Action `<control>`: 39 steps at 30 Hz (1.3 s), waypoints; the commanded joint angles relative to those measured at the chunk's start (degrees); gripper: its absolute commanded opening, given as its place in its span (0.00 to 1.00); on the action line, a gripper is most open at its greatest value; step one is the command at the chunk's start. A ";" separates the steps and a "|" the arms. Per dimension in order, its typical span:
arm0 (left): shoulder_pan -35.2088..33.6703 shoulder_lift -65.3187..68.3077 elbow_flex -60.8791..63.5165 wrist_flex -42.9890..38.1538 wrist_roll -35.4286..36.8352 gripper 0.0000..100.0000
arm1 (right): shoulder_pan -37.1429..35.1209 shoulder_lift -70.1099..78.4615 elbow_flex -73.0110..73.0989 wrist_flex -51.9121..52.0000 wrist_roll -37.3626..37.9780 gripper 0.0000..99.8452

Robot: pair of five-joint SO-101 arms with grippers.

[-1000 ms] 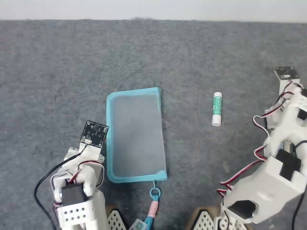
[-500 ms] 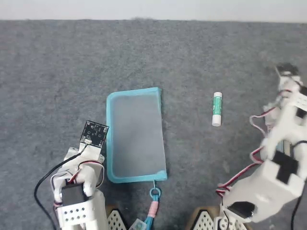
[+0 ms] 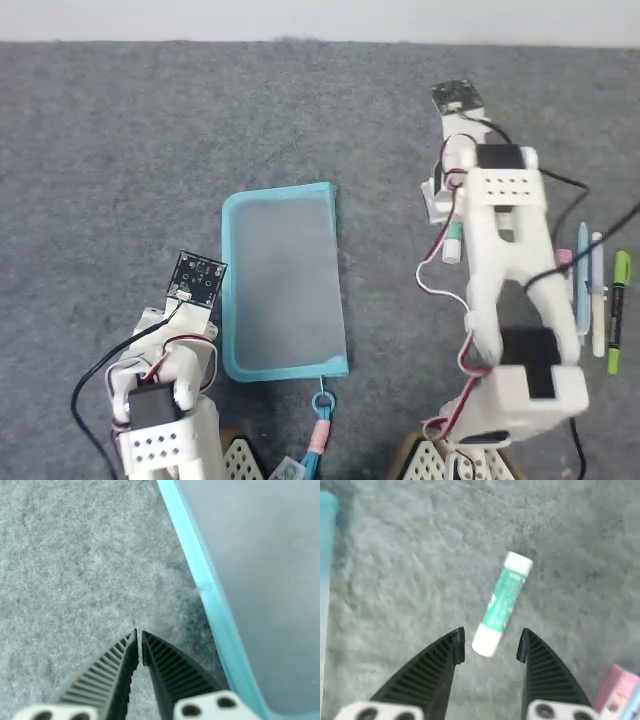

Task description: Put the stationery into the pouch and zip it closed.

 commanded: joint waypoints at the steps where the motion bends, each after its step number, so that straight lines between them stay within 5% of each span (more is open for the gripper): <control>1: -0.18 -0.44 -0.31 0.18 -0.62 0.01 | -0.13 5.14 -0.53 -6.46 -1.32 0.16; 12: -0.18 -0.44 -0.31 0.18 -0.62 0.01 | 2.42 15.08 -1.41 -9.45 -1.14 0.16; 22: -0.18 -0.44 -0.31 0.18 -0.62 0.01 | 12.62 15.34 -1.41 -5.14 -0.70 0.02; 31: -0.18 -0.44 -0.31 0.18 -0.62 0.01 | 26.59 3.03 5.98 -1.10 9.85 0.02; 39: -0.18 -0.44 -0.31 0.18 -0.62 0.01 | 28.62 -4.88 14.77 -3.03 16.79 0.02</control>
